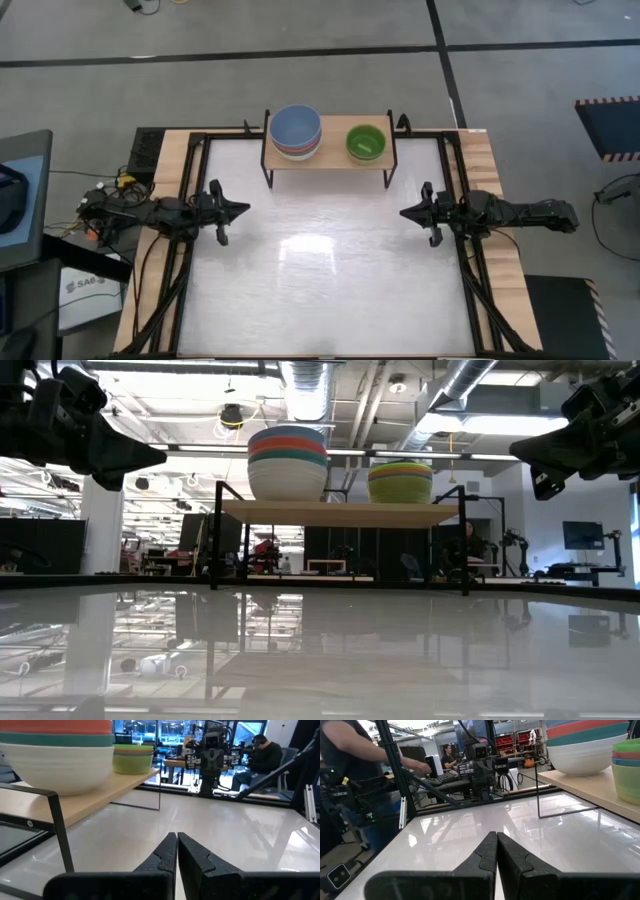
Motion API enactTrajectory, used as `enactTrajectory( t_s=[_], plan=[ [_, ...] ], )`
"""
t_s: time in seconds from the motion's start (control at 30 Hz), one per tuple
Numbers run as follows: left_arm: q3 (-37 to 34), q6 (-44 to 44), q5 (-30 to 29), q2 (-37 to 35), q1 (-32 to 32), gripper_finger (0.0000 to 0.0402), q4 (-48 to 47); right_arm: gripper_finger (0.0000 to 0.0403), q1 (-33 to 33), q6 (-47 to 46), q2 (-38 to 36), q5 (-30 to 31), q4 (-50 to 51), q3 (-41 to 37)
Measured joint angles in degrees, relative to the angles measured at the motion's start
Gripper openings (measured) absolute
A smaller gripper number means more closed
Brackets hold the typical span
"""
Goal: Place and stack bowls onto a shelf
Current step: Return to Home Position
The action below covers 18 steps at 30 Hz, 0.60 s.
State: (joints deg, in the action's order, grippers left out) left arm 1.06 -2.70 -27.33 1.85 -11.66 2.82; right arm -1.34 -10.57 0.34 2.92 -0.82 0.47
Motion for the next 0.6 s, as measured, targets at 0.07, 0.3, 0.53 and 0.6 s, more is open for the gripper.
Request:
enactTrajectory(
  t_s=[0.07, 0.3, 0.53, 0.6],
  plan=[
    [0.02, 0.04, -0.03, 0.02, 0.00, 0.0000, -0.06, 0.0036, -0.02, 0.00, 0.00, 0.00, 0.00, 0.00],
    [0.07, 0.00, -0.03, 0.02, 0.00, 0.0000, -0.14, 0.0036, 0.00, 0.00, 0.00, 0.00, 0.00, 0.00],
    [0.11, 0.04, -0.03, 0.02, 0.00, 0.0000, -0.25, 0.0036, -0.01, 0.00, 0.00, -0.02, -0.01, 0.00],
    [0.11, 0.01, -0.03, 0.02, 0.00, 0.0000, -0.25, 0.0036, 0.00, 0.00, 0.00, -0.02, -0.02, 0.00]
  ],
)
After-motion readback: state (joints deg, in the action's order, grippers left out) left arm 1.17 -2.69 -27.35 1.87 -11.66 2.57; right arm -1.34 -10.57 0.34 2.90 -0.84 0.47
